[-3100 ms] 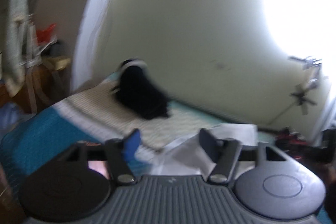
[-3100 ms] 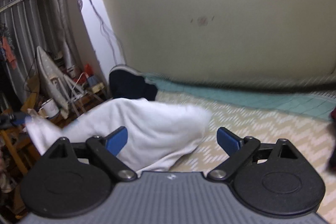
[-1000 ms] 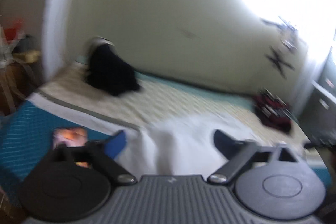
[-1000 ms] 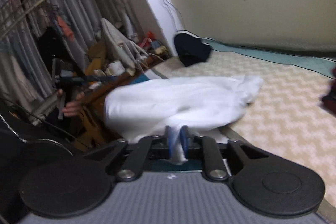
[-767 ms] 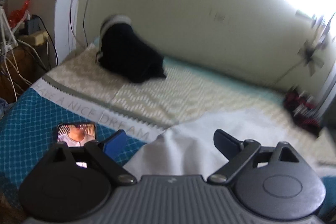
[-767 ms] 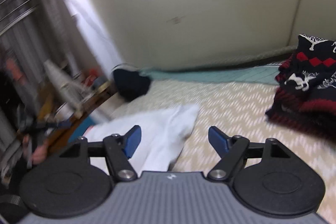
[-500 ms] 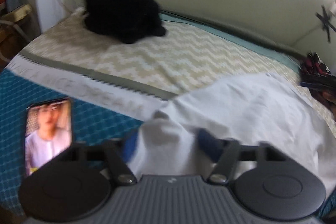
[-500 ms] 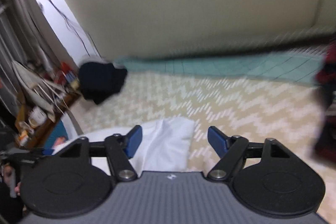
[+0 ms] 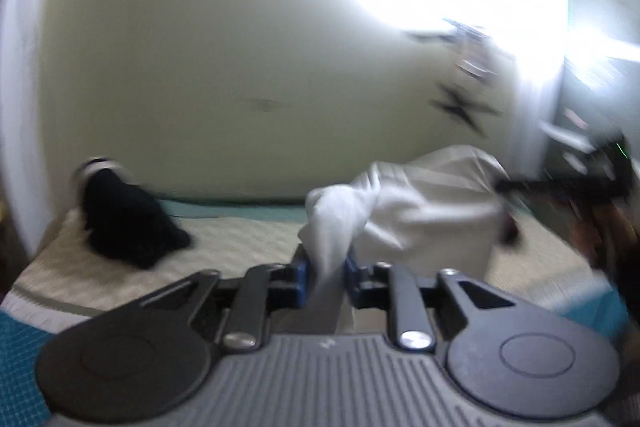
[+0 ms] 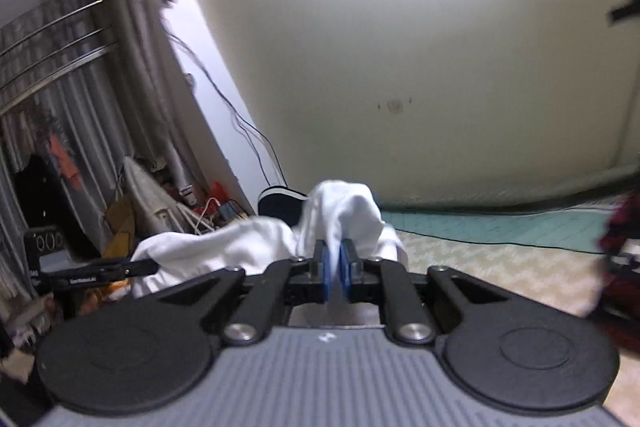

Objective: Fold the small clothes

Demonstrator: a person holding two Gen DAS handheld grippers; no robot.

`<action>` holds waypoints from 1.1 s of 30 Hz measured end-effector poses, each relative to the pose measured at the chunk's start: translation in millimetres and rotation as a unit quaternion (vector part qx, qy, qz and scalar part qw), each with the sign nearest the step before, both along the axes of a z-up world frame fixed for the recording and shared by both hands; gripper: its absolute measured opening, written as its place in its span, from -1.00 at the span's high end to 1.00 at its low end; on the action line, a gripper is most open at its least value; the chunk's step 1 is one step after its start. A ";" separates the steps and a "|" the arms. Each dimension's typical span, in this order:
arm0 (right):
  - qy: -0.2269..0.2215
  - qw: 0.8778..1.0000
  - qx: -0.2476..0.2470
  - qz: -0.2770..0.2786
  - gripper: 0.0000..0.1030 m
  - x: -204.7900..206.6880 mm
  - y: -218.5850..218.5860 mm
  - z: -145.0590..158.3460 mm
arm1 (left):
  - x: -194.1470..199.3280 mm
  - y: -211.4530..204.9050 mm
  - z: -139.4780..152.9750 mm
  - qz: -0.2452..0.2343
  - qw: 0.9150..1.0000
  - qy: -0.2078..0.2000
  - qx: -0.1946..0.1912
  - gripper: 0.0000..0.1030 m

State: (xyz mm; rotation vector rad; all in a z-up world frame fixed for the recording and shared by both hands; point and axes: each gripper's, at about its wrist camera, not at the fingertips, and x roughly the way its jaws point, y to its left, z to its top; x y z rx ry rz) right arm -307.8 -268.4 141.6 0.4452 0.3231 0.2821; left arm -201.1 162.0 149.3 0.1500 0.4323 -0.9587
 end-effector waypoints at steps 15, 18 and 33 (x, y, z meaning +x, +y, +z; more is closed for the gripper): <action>0.091 0.991 -0.046 -0.089 -0.28 -64.5 -6.2 -62.5 | 4.7 10.1 -44.8 0.044 0.996 0.061 0.051 -0.71; 0.097 0.991 -0.084 -0.038 -0.43 -36.8 15.0 -62.6 | -1.1 -3.2 -60.6 0.027 0.994 0.054 0.090 -0.85; 0.104 0.980 -0.168 0.017 0.97 -14.4 44.0 -71.0 | 12.6 3.5 -74.8 0.092 0.986 0.083 0.114 0.80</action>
